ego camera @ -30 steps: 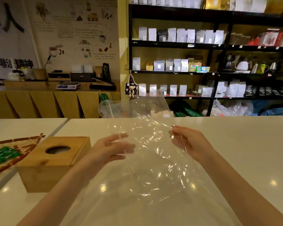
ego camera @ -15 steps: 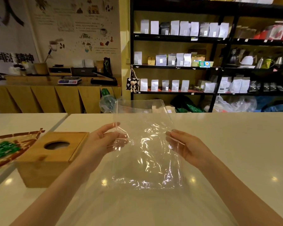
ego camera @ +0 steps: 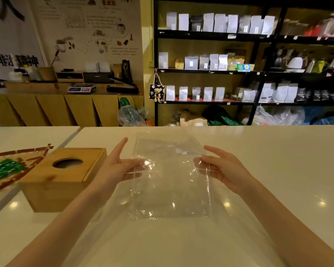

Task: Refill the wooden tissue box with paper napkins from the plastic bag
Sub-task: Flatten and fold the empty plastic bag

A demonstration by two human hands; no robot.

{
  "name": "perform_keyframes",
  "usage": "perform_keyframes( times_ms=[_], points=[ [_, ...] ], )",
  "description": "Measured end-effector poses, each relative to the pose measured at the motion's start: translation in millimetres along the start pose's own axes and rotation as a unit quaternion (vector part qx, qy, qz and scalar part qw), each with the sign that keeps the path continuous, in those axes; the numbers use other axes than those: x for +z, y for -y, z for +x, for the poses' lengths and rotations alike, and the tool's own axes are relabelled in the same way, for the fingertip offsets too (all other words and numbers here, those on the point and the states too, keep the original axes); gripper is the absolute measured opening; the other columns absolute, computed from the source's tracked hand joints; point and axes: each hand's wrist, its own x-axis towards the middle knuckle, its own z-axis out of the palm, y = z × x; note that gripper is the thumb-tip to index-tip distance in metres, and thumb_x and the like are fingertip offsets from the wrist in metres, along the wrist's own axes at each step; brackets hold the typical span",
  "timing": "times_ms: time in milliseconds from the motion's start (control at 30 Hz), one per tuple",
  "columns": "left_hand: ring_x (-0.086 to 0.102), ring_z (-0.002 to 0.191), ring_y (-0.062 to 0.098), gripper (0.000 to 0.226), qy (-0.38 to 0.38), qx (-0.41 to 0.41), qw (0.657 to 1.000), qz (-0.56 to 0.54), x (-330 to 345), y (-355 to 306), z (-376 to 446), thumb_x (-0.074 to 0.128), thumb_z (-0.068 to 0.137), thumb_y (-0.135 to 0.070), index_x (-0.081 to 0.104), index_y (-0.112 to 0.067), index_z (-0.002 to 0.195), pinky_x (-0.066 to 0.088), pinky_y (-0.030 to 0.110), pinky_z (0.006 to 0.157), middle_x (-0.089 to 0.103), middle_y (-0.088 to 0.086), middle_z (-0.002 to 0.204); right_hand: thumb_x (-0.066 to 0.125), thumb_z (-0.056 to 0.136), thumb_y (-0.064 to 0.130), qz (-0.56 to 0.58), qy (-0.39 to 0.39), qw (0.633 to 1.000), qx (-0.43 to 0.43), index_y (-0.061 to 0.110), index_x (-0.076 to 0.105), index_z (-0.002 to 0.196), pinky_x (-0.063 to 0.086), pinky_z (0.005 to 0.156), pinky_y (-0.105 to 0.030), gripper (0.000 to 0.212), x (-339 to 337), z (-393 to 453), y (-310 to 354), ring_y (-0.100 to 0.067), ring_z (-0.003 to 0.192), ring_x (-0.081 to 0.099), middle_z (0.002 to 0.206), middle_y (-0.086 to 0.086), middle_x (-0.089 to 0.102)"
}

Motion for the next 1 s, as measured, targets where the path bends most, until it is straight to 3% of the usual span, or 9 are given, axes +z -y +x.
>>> perform_keyframes(
  times_ms=[67,167,300,400,467,567,667,833,1000],
  points=[
    [0.071,0.089,0.023,0.063,0.001,0.001,1.000,-0.007,-1.6,-0.7,0.1,0.057,0.086,-0.010,0.033,-0.037,0.137,0.056,0.038,0.080,0.076,0.007,0.092,0.061,0.085,0.006,-0.038,0.002,0.999,-0.036,0.026,0.054,0.118,0.060,0.075,-0.032,0.039,0.5,-2.5,1.4,-0.019,0.079,0.073,0.087,-0.010,0.076],
    [0.071,0.092,0.019,0.045,0.005,-0.007,1.000,-0.006,-3.5,-1.1,0.2,0.055,0.087,-0.011,0.051,-0.032,0.127,0.054,0.036,0.082,0.077,0.004,0.091,0.060,0.086,0.010,-0.114,0.026,0.991,-0.069,0.016,0.065,0.112,0.057,0.069,-0.021,0.027,-1.5,-5.3,4.7,-0.016,0.087,0.072,0.089,-0.003,0.077],
    [0.068,0.097,0.012,0.030,0.000,-0.008,0.999,0.045,-0.3,-0.7,-0.2,0.058,0.086,-0.016,0.061,-0.021,0.115,0.053,0.024,0.083,0.076,-0.003,0.093,0.066,0.081,0.008,-0.172,0.051,0.981,-0.077,0.015,0.066,0.110,0.055,0.080,-0.022,0.029,-6.2,-6.8,7.5,-0.013,0.095,0.070,0.101,-0.001,0.075],
    [0.065,0.100,0.010,0.023,0.003,0.008,0.993,0.117,1.0,-3.2,-4.1,0.064,0.082,-0.019,0.064,-0.026,0.104,0.047,0.033,0.097,0.072,-0.005,0.102,0.067,0.078,-0.001,-0.171,0.072,0.981,-0.063,0.014,0.062,0.115,0.054,0.077,-0.017,0.040,-8.8,-8.1,9.2,-0.014,0.096,0.069,0.105,-0.002,0.073],
    [0.066,0.099,0.011,0.025,-0.007,0.014,0.987,0.157,0.6,-4.3,-6.7,0.069,0.078,-0.018,0.066,-0.026,0.102,0.047,0.037,0.098,0.073,-0.004,0.101,0.069,0.075,-0.004,-0.189,0.070,0.978,-0.055,0.011,0.064,0.113,0.052,0.074,-0.013,0.041,-9.0,-9.6,11.1,-0.012,0.092,0.070,0.101,-0.001,0.074],
    [0.068,0.093,0.015,0.022,-0.029,0.033,0.980,0.196,-0.4,-8.2,-12.4,0.072,0.075,-0.019,0.069,-0.022,0.097,0.050,0.041,0.093,0.075,-0.001,0.093,0.073,0.072,0.000,-0.272,0.026,0.958,-0.089,0.010,0.069,0.102,0.050,0.074,-0.016,0.032,-4.4,-15.7,15.5,-0.008,0.078,0.071,0.087,-0.003,0.076],
    [0.068,0.085,0.013,0.013,-0.055,0.059,0.973,0.218,-1.9,-15.9,-24.2,0.074,0.073,-0.023,0.071,-0.021,0.085,0.052,0.031,0.082,0.075,0.000,0.084,0.077,0.071,0.010,-0.353,-0.026,0.926,-0.135,0.015,0.071,0.093,0.048,0.065,-0.009,0.023,1.7,-29.0,21.7,-0.009,0.071,0.068,0.079,-0.004,0.073],
    [0.064,0.079,0.008,0.007,-0.068,0.088,0.959,0.259,-10.5,-35.0,-55.6,0.074,0.072,-0.022,0.069,-0.025,0.076,0.044,0.018,0.067,0.071,-0.004,0.078,0.079,0.069,0.016,-0.347,-0.046,0.921,-0.169,0.022,0.072,0.076,0.050,0.069,-0.017,0.011,13.6,-62.8,32.1,-0.007,0.072,0.066,0.081,-0.001,0.073],
    [0.056,0.072,0.004,0.003,-0.068,0.092,0.944,0.311,-31.6,-52.9,-112.5,0.072,0.072,-0.028,0.070,-0.026,0.074,0.041,0.016,0.055,0.066,-0.007,0.075,0.074,0.074,0.017,-0.390,-0.024,0.895,-0.214,0.030,0.069,0.070,0.042,0.089,-0.028,0.014,36.6,-118.1,46.4,-0.013,0.097,0.059,0.098,0.005,0.065]
  ],
)
